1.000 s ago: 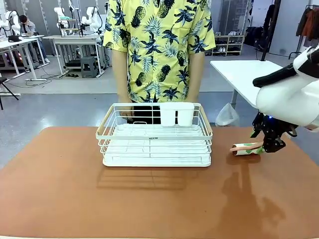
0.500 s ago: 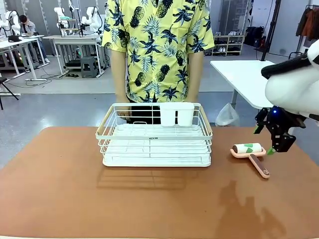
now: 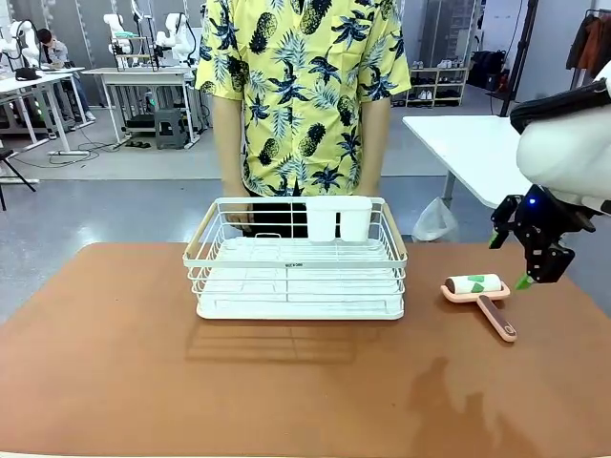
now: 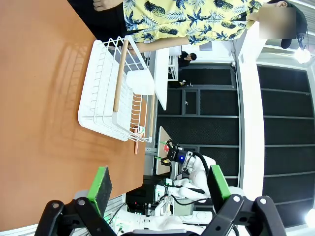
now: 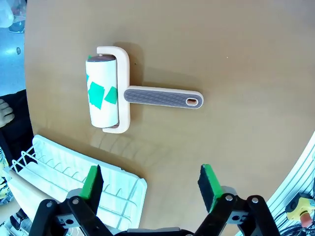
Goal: Clean the table.
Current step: Place the Lint Roller down when the Dish drying rack is positioned in the middle of the table.
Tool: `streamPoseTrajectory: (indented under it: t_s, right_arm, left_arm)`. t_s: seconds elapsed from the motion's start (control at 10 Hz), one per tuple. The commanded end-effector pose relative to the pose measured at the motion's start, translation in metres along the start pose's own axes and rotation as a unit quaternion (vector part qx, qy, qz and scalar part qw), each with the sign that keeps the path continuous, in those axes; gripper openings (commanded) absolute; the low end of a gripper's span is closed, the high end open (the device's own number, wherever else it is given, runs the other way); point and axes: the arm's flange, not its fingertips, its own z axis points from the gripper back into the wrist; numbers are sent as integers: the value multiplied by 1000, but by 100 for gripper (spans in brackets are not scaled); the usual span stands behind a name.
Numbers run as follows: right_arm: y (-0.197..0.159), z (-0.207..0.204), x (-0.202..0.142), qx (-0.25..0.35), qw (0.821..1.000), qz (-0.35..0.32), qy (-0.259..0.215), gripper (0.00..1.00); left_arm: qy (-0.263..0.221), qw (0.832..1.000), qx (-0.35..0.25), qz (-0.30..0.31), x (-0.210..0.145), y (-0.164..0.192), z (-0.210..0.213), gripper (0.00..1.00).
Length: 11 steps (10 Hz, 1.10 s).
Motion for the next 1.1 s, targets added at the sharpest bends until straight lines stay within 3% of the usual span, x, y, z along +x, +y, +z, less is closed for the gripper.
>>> streamPoseTrajectory:
  t_s: [0.0, 1.0]
  right_arm:
    - [1, -3, 0, 5, 1000, 0, -2, 100]
    - [1, -3, 0, 5, 1000, 0, -2, 100]
  left_arm:
    - [3, 1000, -6, -5, -1, -1, 4, 100]
    - [3, 1000, -6, -5, -1, -1, 4, 100]
